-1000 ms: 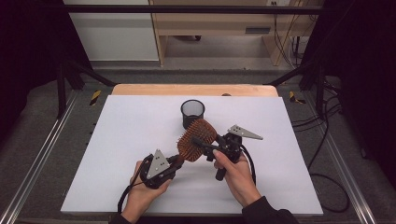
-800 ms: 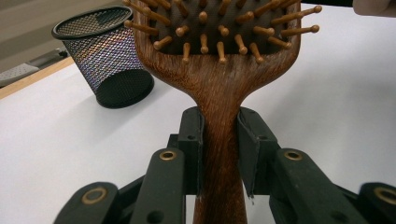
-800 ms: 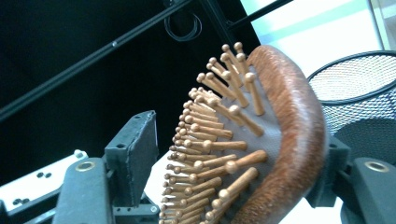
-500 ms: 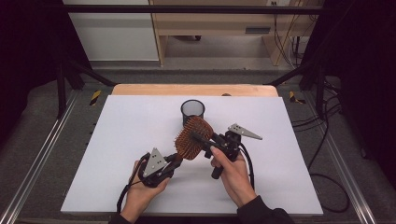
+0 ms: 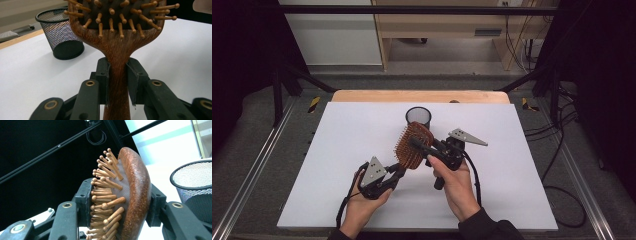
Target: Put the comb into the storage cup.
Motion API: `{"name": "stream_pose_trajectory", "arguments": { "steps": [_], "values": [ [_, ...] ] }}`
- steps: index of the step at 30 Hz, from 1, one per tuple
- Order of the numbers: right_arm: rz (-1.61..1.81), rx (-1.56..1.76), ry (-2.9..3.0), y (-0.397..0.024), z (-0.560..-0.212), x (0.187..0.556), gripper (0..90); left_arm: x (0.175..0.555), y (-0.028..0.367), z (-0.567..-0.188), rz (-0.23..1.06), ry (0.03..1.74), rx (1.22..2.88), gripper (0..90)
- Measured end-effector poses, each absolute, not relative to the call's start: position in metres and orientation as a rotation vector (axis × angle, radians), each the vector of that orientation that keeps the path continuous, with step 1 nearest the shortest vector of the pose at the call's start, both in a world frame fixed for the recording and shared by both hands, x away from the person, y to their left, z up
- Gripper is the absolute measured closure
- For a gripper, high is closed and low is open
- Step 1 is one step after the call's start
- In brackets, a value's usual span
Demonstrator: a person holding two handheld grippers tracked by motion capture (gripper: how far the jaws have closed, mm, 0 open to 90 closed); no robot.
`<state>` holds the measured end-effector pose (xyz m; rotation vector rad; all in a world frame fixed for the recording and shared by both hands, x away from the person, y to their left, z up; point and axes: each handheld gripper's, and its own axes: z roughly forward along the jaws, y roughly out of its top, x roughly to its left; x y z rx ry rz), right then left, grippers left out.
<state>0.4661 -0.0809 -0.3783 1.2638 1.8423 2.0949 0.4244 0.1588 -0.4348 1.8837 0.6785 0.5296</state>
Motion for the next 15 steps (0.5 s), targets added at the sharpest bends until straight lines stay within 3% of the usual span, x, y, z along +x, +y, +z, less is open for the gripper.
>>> {"name": "stream_pose_trajectory", "arguments": {
  "steps": [15],
  "values": [
    [2.025, 1.214, 1.898, -0.067, -0.367, 0.466, 53.2, 0.426, 0.162, -0.437, 0.497, 0.721, 1.844, 72.7]
  ]
}}
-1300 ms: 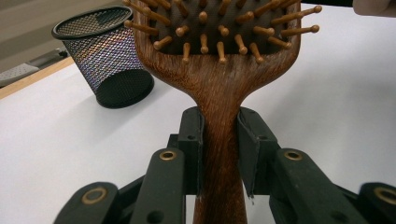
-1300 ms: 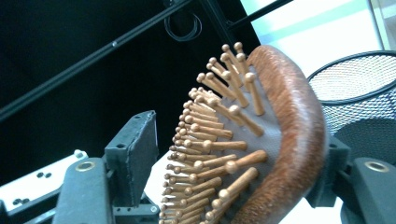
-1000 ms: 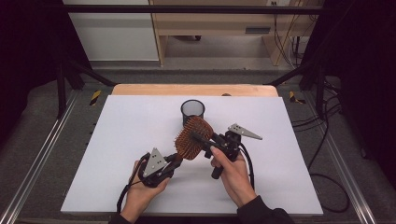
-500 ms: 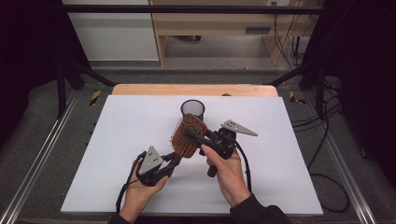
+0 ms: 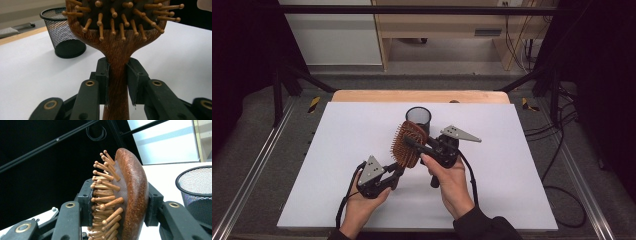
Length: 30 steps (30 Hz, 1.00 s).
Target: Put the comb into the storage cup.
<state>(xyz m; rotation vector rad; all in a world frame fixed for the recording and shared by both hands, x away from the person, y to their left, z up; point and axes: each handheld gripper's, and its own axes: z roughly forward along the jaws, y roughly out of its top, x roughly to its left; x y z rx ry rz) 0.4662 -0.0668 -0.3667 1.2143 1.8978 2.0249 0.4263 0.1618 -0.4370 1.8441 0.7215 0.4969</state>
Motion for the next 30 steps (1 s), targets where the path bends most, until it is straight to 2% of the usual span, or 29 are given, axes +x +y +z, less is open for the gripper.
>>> {"name": "stream_pose_trajectory", "arguments": {
  "steps": [9, 13, 23, 30],
  "values": [
    [2.009, 1.225, 1.902, -0.063, -0.361, 0.468, 53.4, 0.426, 0.164, -0.437, 0.499, 0.744, 1.804, 71.9],
    [2.006, 1.214, 1.906, -0.061, -0.359, 0.469, 53.3, 0.427, 0.167, -0.436, 0.49, 0.76, 1.779, 68.5],
    [1.986, 1.211, 1.86, -0.066, -0.346, 0.482, 53.2, 0.42, 0.178, -0.433, 0.558, 0.81, 1.703, 36.8],
    [1.968, 1.228, 1.808, -0.073, -0.332, 0.502, 52.9, 0.411, 0.211, -0.433, 0.604, 0.863, 1.697, 13.1]
  ]
}}
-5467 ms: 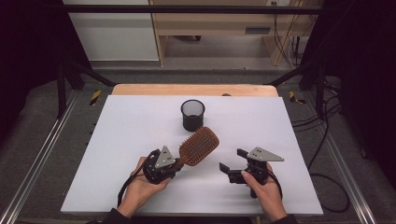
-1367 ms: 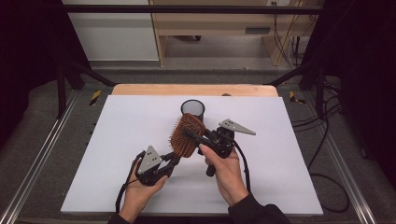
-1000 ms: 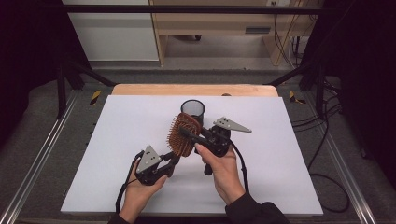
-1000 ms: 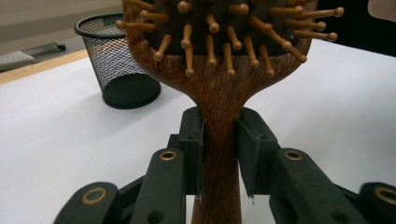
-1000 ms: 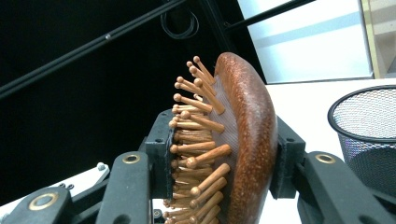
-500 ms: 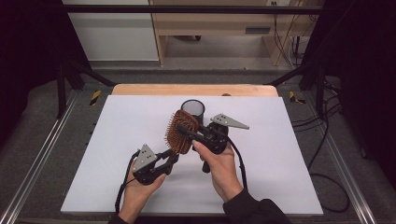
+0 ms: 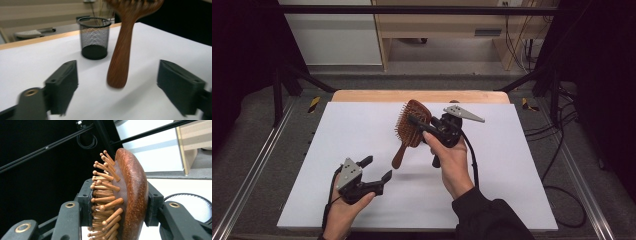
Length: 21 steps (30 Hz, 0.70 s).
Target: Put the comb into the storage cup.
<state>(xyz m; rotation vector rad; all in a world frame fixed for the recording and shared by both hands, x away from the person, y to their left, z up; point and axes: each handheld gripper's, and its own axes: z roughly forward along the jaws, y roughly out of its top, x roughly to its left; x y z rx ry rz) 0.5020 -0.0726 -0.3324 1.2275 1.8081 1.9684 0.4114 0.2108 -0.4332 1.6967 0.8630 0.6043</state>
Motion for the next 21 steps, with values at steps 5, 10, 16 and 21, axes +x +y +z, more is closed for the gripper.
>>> {"name": "stream_pose_trajectory", "arguments": {
  "steps": [5, 10, 16, 21],
  "values": [
    [1.947, 1.237, 1.767, -0.075, -0.325, 0.516, 52.8, 0.409, 0.235, -0.437, 0.66, 0.9, 1.681, 6.9],
    [1.938, 1.242, 1.731, -0.075, -0.315, 0.527, 52.7, 0.41, 0.253, -0.432, 0.718, 0.941, 1.585, 6.9],
    [1.95, 1.227, 1.694, -0.076, -0.305, 0.54, 52.6, 0.418, 0.263, -0.439, 0.728, 0.992, 1.58, 6.7],
    [1.938, 1.246, 1.664, -0.08, -0.304, 0.555, 52.5, 0.422, 0.265, -0.441, 0.715, 1.001, 1.576, 4.5]
  ]
}}
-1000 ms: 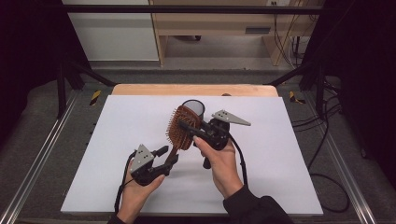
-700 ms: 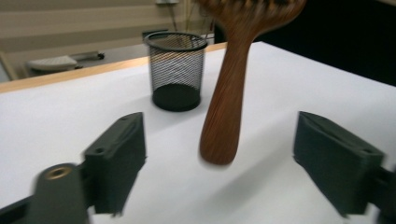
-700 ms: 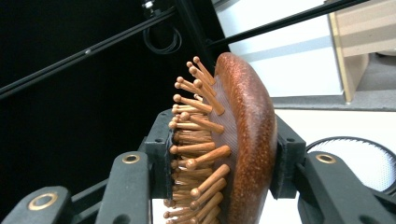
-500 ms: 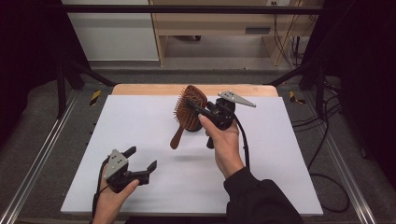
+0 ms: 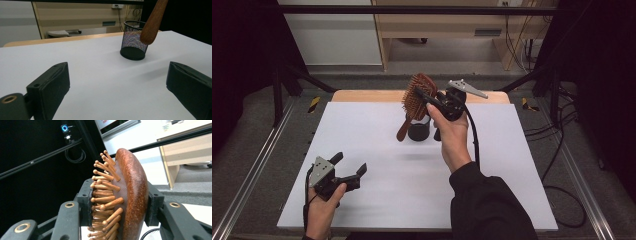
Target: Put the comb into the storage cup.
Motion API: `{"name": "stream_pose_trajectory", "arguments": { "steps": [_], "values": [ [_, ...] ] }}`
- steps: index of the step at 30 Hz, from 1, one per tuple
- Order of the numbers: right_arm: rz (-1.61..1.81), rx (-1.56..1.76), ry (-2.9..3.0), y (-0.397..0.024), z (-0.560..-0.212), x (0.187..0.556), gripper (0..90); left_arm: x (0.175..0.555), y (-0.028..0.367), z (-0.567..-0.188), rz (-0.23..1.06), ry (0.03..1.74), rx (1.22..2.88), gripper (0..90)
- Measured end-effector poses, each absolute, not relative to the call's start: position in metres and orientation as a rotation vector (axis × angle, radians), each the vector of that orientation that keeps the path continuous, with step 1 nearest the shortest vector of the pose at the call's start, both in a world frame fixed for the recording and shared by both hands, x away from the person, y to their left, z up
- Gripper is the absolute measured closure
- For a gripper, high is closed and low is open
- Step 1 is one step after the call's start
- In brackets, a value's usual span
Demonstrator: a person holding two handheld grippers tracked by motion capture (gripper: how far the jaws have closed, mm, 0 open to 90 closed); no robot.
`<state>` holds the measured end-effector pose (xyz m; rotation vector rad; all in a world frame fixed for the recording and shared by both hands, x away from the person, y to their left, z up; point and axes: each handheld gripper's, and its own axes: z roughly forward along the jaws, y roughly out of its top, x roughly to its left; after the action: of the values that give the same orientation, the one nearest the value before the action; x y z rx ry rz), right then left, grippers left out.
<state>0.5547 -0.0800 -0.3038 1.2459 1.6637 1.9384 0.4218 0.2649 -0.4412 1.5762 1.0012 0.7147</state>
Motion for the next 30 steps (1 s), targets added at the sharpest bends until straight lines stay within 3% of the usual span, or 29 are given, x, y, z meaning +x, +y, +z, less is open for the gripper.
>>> {"name": "stream_pose_trajectory", "arguments": {
  "steps": [30],
  "values": [
    [1.874, 1.243, 1.64, -0.093, -0.278, 0.606, 52.2, 0.426, 0.274, -0.442, 0.699, 1.018, 1.55, 1.8]
  ]
}}
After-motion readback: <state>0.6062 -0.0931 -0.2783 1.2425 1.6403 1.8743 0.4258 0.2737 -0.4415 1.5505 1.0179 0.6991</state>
